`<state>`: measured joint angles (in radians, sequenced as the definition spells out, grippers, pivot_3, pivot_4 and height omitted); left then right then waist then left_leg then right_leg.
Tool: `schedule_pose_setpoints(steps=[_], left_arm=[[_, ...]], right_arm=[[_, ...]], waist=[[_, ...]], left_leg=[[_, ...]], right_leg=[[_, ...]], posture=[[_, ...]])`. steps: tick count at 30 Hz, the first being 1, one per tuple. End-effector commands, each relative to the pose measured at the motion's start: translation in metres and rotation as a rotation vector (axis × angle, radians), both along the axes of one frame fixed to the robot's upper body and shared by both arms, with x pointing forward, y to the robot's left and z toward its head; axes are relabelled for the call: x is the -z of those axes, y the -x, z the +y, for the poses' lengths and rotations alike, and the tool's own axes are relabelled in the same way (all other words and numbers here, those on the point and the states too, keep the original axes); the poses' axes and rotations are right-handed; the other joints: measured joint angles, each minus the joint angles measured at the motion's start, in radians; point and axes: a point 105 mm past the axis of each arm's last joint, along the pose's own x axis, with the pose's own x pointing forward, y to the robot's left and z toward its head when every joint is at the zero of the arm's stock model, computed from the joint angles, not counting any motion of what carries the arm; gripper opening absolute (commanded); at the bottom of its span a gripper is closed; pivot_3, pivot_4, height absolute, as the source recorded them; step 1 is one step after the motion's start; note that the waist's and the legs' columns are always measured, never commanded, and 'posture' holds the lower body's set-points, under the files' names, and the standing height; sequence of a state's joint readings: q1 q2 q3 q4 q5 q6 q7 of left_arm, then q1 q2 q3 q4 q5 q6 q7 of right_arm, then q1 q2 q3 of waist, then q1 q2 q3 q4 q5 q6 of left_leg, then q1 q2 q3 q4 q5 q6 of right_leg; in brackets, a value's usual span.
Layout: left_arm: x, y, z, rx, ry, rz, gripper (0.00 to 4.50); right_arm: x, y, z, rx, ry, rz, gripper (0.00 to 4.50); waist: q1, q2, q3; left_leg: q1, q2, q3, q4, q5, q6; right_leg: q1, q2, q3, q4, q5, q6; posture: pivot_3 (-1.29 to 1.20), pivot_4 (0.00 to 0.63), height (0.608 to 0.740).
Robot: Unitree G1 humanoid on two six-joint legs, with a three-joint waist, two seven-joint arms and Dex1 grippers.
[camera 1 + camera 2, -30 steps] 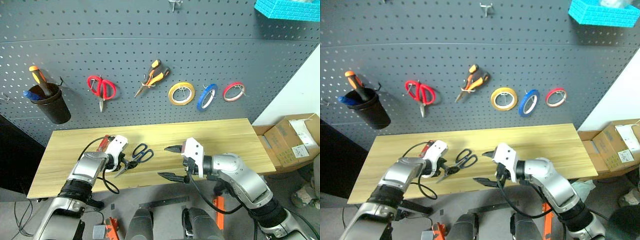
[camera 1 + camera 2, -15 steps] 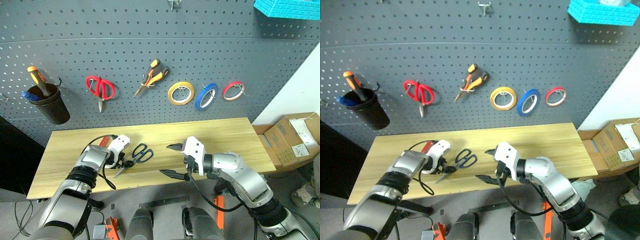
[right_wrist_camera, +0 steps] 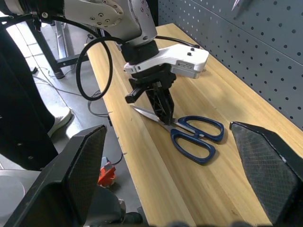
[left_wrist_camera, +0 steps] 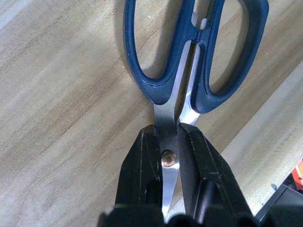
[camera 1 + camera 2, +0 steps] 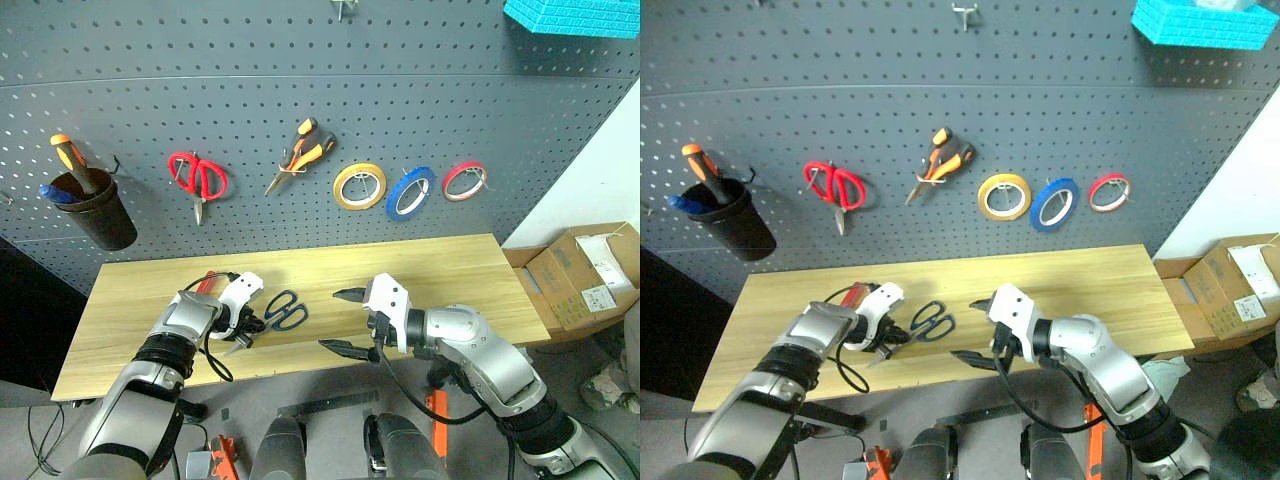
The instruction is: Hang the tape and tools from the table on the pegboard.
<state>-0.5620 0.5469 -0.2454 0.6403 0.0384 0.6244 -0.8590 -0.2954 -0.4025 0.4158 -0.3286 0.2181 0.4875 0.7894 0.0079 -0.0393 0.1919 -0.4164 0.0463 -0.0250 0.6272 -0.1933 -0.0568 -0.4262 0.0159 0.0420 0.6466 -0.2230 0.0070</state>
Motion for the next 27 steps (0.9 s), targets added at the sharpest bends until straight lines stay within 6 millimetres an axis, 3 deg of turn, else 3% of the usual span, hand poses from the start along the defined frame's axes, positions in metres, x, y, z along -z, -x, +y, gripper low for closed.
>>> schedule_pose_setpoints(steps=[1, 5, 9, 14, 17, 22, 27], left_arm=[[-0.017, -0.008, -0.003, -0.029, 0.021, -0.122, 0.21], [-0.043, -0.009, -0.004, -0.061, 0.021, -0.345, 0.21], [-0.062, 0.014, -0.008, -0.051, -0.046, -0.527, 0.21], [-0.101, 0.030, -0.002, -0.224, -0.071, -0.768, 0.21], [-0.117, 0.043, 0.001, -0.310, -0.070, -0.891, 0.21], [-0.145, 0.045, 0.001, -0.361, -0.043, -1.054, 0.21], [-0.167, 0.039, 0.010, -0.411, -0.049, -1.171, 0.21]], right_arm=[[-0.019, 0.002, 0.003, -0.022, -0.075, -0.063, 4.50], [-0.034, 0.004, 0.002, -0.013, -0.182, -0.075, 4.50], [-0.047, 0.004, 0.003, 0.009, -0.289, -0.067, 4.50], [-0.070, 0.001, 0.009, 0.020, -0.468, 0.005, 4.50], [-0.096, -0.004, 0.012, 0.027, -0.608, 0.042, 4.50], [-0.129, -0.014, 0.016, 0.038, -0.712, 0.021, 4.50], [-0.136, -0.022, 0.018, 0.044, -0.710, -0.011, 4.50]], waist=[[-0.001, 0.000, 0.000], [-0.002, -0.001, 0.000], [0.002, -0.002, -0.002], [0.016, -0.005, -0.006], [0.020, -0.005, -0.015], [0.037, -0.005, -0.030], [0.063, -0.005, -0.052]], left_leg=[[0.000, 0.000, 0.000, 0.000, 0.000, 0.000], [0.000, 0.000, 0.000, 0.000, 0.000, 0.000], [0.000, 0.000, 0.000, -0.001, 0.000, 0.000], [0.000, 0.001, 0.000, -0.001, 0.000, 0.000], [0.001, 0.002, 0.000, -0.001, 0.000, 0.000], [0.001, 0.001, 0.001, 0.000, 0.000, 0.000], [0.001, 0.001, 0.002, 0.000, 0.000, 0.000]], right_leg=[[0.000, 0.000, 0.000, 0.000, 0.000, 0.000], [0.000, 0.000, 0.000, 0.000, 0.002, 0.004], [0.000, -0.001, 0.000, 0.000, 0.003, 0.005], [0.000, -0.001, 0.000, 0.000, 0.003, 0.004], [0.000, -0.001, -0.001, 0.001, 0.002, 0.003], [0.001, -0.002, -0.001, 0.000, 0.002, 0.002], [0.001, -0.001, -0.001, -0.001, 0.002, 0.002]], posture=[[0.08, 0.152, 0.740], [0.10, 0.128, 0.740], [0.15, 0.105, 0.740], [0.20, 0.083, 0.740], [0.22, 0.075, 0.740], [0.26, 0.053, 0.740], [0.26, 0.034, 0.740]])
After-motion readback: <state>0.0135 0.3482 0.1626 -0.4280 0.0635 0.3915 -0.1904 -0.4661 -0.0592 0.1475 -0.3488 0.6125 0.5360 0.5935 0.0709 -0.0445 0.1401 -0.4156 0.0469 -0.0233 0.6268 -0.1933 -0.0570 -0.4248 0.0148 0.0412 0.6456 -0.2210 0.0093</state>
